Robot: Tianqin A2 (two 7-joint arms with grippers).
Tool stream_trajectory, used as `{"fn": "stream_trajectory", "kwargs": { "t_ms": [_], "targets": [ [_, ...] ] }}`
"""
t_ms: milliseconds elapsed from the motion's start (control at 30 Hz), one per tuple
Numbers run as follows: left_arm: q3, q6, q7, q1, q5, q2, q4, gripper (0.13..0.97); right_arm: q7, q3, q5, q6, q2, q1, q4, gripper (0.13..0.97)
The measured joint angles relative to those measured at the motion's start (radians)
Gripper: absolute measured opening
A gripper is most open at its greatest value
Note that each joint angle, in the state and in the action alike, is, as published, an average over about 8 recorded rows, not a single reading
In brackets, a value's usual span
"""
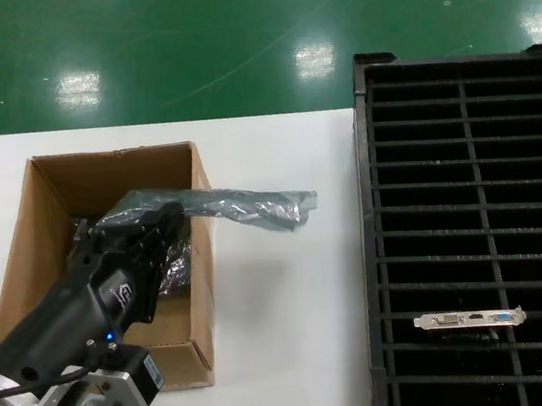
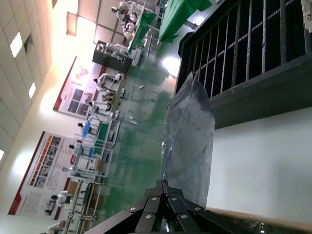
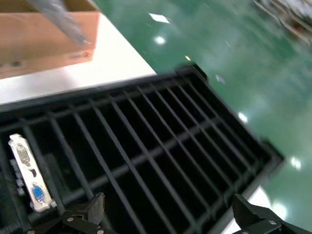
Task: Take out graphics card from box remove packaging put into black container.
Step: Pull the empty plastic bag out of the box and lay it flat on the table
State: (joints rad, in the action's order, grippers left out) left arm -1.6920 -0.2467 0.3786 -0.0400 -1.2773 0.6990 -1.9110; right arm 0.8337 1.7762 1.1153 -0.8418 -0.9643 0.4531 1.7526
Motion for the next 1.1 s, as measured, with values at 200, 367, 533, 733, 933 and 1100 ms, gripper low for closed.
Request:
{"fn": "stream_trajectory", "kwargs": {
  "t_ms": [200,367,533,733,933,1100],
  "targets": [
    [0.0,0.0,0.0,0.0,0.0,0.0,0.0,0.14,0.028,-0.086,0.098,-0.008,0.009,-0.069,-0.12,0.901],
    [0.0,-0.002,-0.002,0.0,0.0,-0.001,-0.001,0.14,0.016,-0.12,0.152,-0.024,0.013,-0.094,-0.164,0.942],
    [0.018,-0.05,-0.079,-0.008,0.017,-0.027,-0.027,0.14,0.013,-0.123,0.158,-0.026,0.013,-0.097,-0.168,0.96],
    [0.094,-0.233,-0.327,-0.056,0.07,-0.128,-0.081,0.14,0.013,-0.123,0.157,-0.026,0.013,-0.097,-0.168,0.966],
    [0.219,-0.513,-0.618,-0.156,0.095,-0.304,-0.058,0.14,0.013,-0.123,0.157,-0.026,0.013,-0.097,-0.168,0.966],
    [0.312,-0.759,-0.874,-0.24,0.199,-0.463,0.017,0.14,0.013,-0.123,0.157,-0.026,0.013,-0.097,-0.168,0.966]
  ]
}}
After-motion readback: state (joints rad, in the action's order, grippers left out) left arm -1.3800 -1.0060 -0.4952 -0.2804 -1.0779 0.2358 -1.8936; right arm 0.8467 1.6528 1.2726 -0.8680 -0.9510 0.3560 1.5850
